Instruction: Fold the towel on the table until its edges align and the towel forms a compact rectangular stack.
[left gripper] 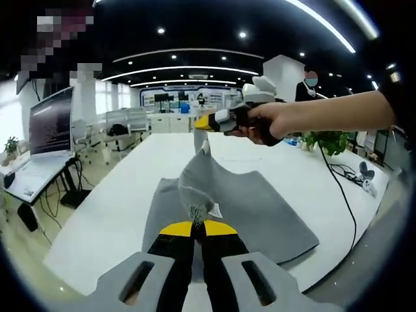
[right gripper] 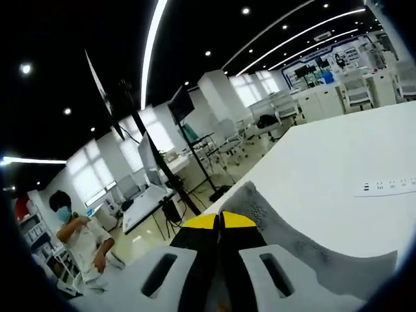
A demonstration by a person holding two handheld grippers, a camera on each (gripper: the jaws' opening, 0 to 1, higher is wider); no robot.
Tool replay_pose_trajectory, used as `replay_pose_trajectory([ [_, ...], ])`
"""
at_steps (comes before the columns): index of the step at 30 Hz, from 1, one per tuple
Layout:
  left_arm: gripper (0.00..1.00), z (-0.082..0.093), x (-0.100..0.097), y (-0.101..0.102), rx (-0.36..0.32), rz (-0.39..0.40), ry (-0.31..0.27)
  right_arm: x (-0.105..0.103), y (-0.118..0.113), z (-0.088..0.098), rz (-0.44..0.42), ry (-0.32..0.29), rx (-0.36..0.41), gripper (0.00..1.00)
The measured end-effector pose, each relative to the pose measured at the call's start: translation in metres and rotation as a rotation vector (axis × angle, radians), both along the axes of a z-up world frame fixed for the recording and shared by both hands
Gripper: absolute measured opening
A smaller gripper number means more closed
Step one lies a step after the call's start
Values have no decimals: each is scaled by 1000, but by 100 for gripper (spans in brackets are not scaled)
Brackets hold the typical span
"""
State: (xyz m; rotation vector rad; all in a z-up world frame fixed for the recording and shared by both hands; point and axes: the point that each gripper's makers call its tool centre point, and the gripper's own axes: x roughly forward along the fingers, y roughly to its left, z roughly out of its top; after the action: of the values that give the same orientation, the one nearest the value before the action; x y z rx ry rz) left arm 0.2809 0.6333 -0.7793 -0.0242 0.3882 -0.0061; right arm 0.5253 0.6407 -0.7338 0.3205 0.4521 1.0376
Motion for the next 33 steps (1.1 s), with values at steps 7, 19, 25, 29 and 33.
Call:
replay_pose_trajectory([
  [7, 4, -17, -1, 15, -13, -14, 19, 5, 23, -27, 14, 4, -52, 0],
  [19, 3, -44, 5, 38, -69, 15, 46, 14, 59, -88, 18, -18, -206, 0],
  [25, 3, -70, 2, 53, -160, 100, 58, 13, 73, -112, 28, -34, -255, 0],
  [29, 3, -83, -1, 55, -239, 144, 48, 14, 81, -131, 38, -39, -291, 0],
  [33, 4, -98, -1, 60, -265, 167, 51, 11, 88, -144, 65, -83, -339, 0],
])
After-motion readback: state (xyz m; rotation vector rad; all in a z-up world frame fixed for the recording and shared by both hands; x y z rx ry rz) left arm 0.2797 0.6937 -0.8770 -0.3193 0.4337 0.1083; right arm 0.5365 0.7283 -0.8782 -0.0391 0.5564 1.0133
